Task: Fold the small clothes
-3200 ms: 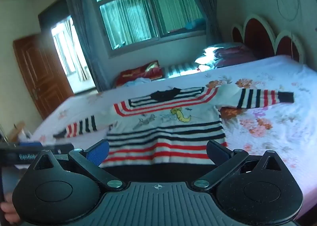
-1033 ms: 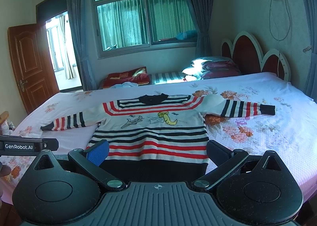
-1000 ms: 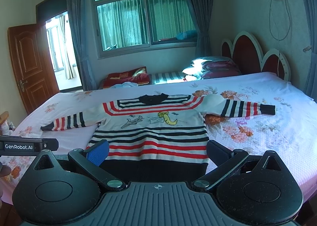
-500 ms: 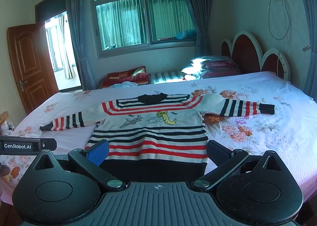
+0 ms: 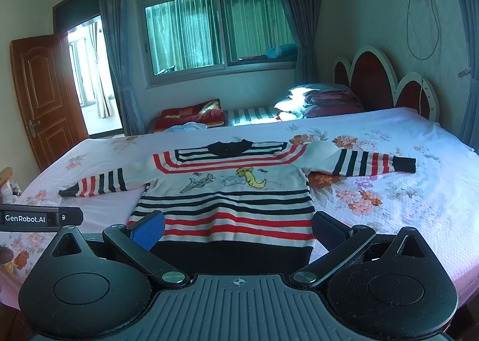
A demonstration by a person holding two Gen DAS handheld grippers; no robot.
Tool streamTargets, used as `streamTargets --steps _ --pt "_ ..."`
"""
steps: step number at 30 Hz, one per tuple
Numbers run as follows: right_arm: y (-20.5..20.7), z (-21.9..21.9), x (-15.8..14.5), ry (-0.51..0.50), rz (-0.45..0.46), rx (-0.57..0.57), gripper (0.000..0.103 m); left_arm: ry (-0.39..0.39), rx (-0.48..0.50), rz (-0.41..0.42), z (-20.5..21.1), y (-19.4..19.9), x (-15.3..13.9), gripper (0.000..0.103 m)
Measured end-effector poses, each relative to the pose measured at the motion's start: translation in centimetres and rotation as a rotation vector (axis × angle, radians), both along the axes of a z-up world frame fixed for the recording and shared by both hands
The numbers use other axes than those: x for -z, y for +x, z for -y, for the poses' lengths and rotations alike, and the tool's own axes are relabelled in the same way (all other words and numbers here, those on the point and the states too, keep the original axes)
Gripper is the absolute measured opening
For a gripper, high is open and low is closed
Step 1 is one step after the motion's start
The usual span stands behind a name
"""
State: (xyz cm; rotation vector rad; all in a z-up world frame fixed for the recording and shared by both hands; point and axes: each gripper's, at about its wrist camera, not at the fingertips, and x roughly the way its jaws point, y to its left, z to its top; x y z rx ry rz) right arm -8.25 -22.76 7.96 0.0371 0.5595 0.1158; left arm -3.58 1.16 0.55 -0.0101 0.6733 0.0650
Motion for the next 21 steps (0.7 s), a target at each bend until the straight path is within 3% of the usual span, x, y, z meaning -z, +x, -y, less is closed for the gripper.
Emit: streamTargets --steps 21 --pt "2.6 1.0 1.0 -0.013 -0.019 0.032 0.103 -0.008 -0.029 -0.031 -0.6 2.8 1.0 0.103"
